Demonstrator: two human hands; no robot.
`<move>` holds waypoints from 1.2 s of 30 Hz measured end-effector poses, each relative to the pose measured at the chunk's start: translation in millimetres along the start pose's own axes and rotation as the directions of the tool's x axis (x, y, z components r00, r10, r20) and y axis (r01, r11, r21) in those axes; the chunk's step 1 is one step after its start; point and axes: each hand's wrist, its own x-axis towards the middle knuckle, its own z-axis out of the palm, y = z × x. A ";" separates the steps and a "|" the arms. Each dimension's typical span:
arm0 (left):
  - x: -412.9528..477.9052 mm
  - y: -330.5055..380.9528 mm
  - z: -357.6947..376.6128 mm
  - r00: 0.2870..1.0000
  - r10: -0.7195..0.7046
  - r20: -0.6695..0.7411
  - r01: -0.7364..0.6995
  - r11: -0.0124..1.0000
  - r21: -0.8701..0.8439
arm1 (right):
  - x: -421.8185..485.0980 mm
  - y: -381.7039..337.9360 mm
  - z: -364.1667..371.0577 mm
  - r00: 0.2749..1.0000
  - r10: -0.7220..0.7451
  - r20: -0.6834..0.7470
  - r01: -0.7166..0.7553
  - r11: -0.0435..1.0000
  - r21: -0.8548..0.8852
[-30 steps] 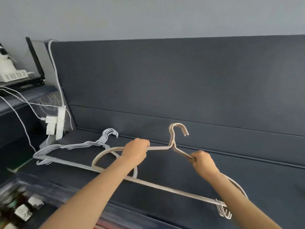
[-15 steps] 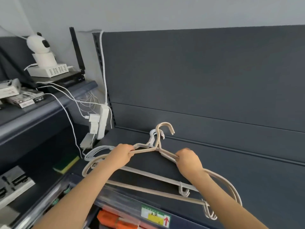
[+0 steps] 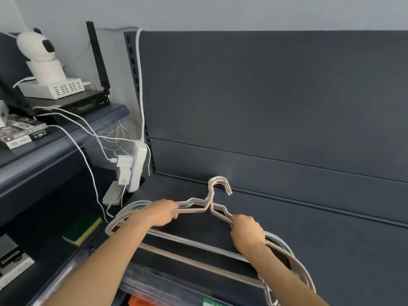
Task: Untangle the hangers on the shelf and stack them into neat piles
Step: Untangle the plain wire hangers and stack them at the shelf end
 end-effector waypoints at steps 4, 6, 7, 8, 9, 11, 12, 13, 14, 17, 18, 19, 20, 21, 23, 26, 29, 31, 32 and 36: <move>11.2 1.7 1.4 0.998 0.026 -0.058 -0.025 0.999 0.027 | 9.0 1.3 -1.3 0.998 0.013 -0.065 -0.014 1.000 -0.011; 14.0 -0.2 4.9 0.995 0.037 -0.096 -0.032 0.998 0.050 | 11.0 -0.1 0.4 0.997 0.019 -0.078 -0.021 0.999 -0.025; 14.7 -1.4 7.0 0.992 0.042 -0.117 -0.034 0.997 0.066 | 11.6 -0.8 1.4 0.996 0.019 -0.083 -0.022 0.999 -0.032; 15.1 -2.7 8.9 0.990 0.046 -0.137 -0.035 0.996 0.081 | 12.3 -1.5 2.4 0.996 0.015 -0.086 -0.019 0.999 -0.036; 15.2 -3.7 10.2 0.987 0.051 -0.154 -0.037 0.995 0.089 | 12.8 -1.9 2.9 0.996 0.009 -0.089 -0.013 0.999 -0.040; 15.4 -5.8 10.9 0.983 0.064 -0.173 -0.048 0.995 0.091 | 13.7 -2.1 2.6 0.996 -0.006 -0.088 0.002 0.999 -0.050; 15.3 -6.6 10.4 0.982 0.069 -0.176 -0.055 0.995 0.086 | 13.9 -2.1 2.3 0.996 -0.011 -0.086 0.006 0.998 -0.055; 15.2 -7.2 9.9 0.981 0.077 -0.178 -0.064 0.995 0.078 | 13.8 -2.2 2.0 0.996 -0.014 -0.084 0.009 0.998 -0.062; 15.2 -7.9 9.9 0.980 0.087 -0.180 -0.075 0.995 0.069 | 13.1 -2.2 1.9 0.996 -0.019 -0.085 0.013 0.997 -0.071; 13.8 -9.0 11.1 0.973 0.107 -0.206 -0.094 0.993 0.074 | 10.0 -4.2 1.6 0.995 -0.037 -0.098 0.027 0.994 -0.102; 14.1 -9.7 11.6 0.971 0.108 -0.212 -0.094 0.993 0.072 | 9.2 -4.9 1.3 0.994 -0.041 -0.098 0.030 0.993 -0.113; 14.3 -10.2 12.0 0.970 0.107 -0.219 -0.094 0.993 0.071 | 8.8 -5.3 0.8 0.995 -0.042 -0.093 0.031 0.992 -0.122; 14.2 -10.3 12.5 0.968 0.105 -0.228 -0.090 0.993 0.074 | 8.6 -5.4 0.0 0.996 -0.040 -0.086 0.029 0.992 -0.126; 14.0 -9.9 13.1 0.965 0.101 -0.241 -0.084 0.993 0.080 | 8.7 -5.3 -0.9 0.996 -0.037 -0.077 0.027 0.991 -0.127; 14.8 -10.2 13.8 0.959 0.091 -0.270 -0.072 0.994 0.080 | 8.8 -5.0 -1.7 0.997 -0.034 -0.065 0.025 0.991 -0.129; 13.8 -9.7 12.3 0.943 0.086 -0.323 -0.061 0.994 0.087 | 6.9 -5.6 -2.9 0.997 -0.040 -0.067 0.028 0.984 -0.177; 17.4 -10.8 10.6 0.934 0.146 -0.326 -0.113 0.986 0.120 | 7.2 -6.4 -4.9 0.995 -0.060 -0.078 0.040 0.969 -0.244; 18.6 -9.7 1.5 0.951 0.096 -0.293 -0.154 0.971 -0.182 | 7.6 -7.0 -6.0 0.996 -0.063 -0.067 0.044 0.967 -0.252; 21.9 -9.1 -4.2 0.954 0.065 -0.294 -0.165 0.930 -0.329 | 7.8 -6.8 -5.9 0.996 -0.064 -0.062 0.046 0.967 -0.249; 49.7 -4.2 -21.3 0.983 0.063 -0.173 -0.105 0.963 -0.248 | 7.9 -4.3 -2.4 0.996 -0.065 -0.068 0.051 0.980 -0.194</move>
